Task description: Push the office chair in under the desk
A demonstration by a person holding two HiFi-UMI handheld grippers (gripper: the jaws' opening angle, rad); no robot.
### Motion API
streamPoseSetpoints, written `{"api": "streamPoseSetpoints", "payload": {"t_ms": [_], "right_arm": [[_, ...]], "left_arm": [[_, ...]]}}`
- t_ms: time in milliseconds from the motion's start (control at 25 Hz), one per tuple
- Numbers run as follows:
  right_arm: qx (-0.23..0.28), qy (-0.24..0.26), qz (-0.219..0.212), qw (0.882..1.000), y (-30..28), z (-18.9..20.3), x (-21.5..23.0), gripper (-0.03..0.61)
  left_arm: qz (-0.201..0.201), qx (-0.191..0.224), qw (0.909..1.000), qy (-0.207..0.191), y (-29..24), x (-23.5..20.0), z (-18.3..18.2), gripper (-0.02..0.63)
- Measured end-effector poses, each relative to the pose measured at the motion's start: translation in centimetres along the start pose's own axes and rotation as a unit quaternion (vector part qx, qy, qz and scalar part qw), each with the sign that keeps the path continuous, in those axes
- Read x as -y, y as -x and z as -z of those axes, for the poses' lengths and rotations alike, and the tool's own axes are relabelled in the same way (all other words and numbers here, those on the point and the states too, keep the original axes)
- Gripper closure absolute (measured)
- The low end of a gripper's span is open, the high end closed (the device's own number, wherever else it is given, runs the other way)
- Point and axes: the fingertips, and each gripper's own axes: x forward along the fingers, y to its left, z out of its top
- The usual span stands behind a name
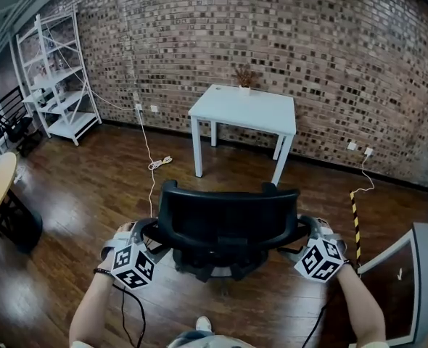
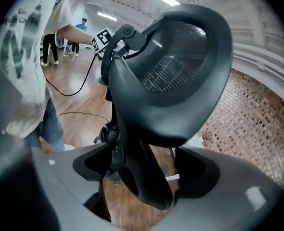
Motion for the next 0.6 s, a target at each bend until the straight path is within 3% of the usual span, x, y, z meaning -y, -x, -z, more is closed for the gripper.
{"api": "streamPoseSetpoints", "payload": {"t_ms": [120,240,280,600], "right_arm": [[-0.001,-0.003,-0.001,1.0,-0.7,-0.5,0.2,0.179],[0.005,-0.016,0.001,1.0,-1.0,-1.1,0.4,0.184],[0.004,-0.016,-0.001,1.0,-1.1,-1.2,0.4,0.216],[-0.008,-0.008,-0.003,1.0,-1.6,-1.5,0.5,0.258]], "left_arm": [[-0.003,-0.008,0.9992,-0.039,-0.6,0.0,-0.3,0.292],[-0.005,0.004,0.9988,-0.048,-0.6,-0.4,-0.6,0.33],[-0.004,0.005,0.9985,-0.054,-0.6,-0.5,-0.5,0.339],[0.009,0.012,0.9975,-0.069,-0.9,-1.3,-0.1,0.351]]}}
